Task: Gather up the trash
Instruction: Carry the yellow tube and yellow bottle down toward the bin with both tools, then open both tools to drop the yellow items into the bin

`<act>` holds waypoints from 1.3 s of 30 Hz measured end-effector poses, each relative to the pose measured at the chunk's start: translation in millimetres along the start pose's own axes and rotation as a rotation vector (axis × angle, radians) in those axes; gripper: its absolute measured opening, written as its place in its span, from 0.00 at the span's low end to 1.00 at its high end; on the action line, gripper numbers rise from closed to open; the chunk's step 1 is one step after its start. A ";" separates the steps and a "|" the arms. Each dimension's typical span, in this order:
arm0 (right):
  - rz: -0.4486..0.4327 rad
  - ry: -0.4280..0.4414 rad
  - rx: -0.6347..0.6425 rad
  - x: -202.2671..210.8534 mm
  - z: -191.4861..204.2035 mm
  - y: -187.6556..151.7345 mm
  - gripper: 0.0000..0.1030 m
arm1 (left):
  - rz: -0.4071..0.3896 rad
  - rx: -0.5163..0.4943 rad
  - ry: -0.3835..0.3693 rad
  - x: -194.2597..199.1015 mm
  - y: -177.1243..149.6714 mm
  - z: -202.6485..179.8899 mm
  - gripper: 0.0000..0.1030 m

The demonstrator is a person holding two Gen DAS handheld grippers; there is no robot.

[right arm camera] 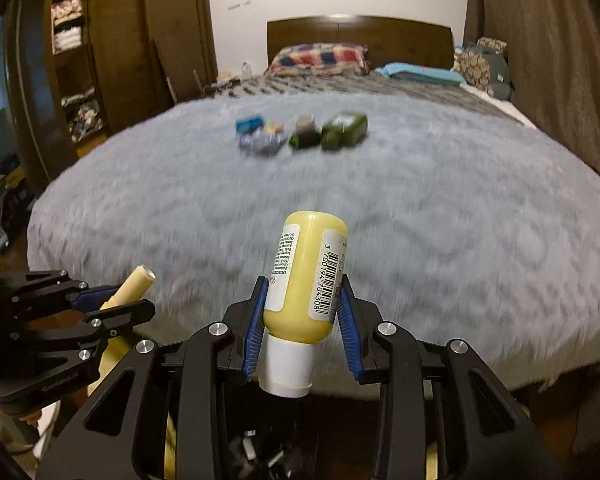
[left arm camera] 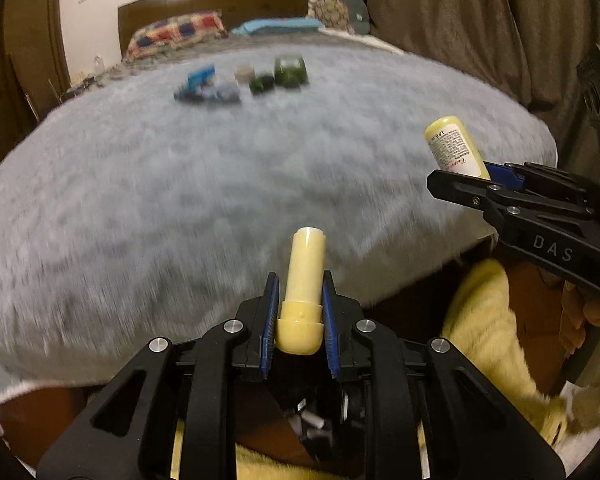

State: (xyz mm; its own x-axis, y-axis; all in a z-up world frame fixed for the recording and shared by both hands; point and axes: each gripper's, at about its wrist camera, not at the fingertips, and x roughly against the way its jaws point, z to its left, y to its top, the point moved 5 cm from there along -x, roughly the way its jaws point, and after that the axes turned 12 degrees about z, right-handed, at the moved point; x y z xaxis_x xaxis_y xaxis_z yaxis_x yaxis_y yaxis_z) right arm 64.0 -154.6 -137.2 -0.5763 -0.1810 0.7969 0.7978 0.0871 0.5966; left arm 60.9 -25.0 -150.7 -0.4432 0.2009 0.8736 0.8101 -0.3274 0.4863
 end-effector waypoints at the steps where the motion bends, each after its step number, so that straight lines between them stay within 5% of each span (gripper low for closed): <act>1: 0.019 0.008 -0.004 -4.7 1.4 -8.0 0.34 | 0.026 0.007 -0.011 -6.9 -10.5 -1.6 0.18; 18: 0.375 0.060 -0.064 -115.9 10.6 -110.3 0.34 | 0.328 0.091 -0.073 -124.2 -89.8 -4.5 0.19; 31: 0.404 0.074 -0.076 -122.1 12.0 -109.4 0.35 | 0.397 0.090 -0.107 -141.9 -107.9 -10.2 0.21; 36: 0.358 0.049 -0.087 -105.7 2.5 -95.5 0.42 | 0.363 0.101 -0.086 -123.1 -102.5 3.2 0.45; 39: 0.283 0.011 -0.092 -83.8 -5.3 -78.2 0.61 | 0.316 0.098 -0.065 -103.1 -91.3 7.9 0.59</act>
State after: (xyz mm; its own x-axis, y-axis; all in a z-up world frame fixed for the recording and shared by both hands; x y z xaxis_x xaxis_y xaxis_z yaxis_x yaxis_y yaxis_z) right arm 50.9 -151.5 -251.1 -0.3271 -0.1728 0.9291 0.9395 0.0463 0.3394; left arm 35.7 -8.5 -285.3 -0.1418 0.1632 0.9763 0.9380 -0.2930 0.1852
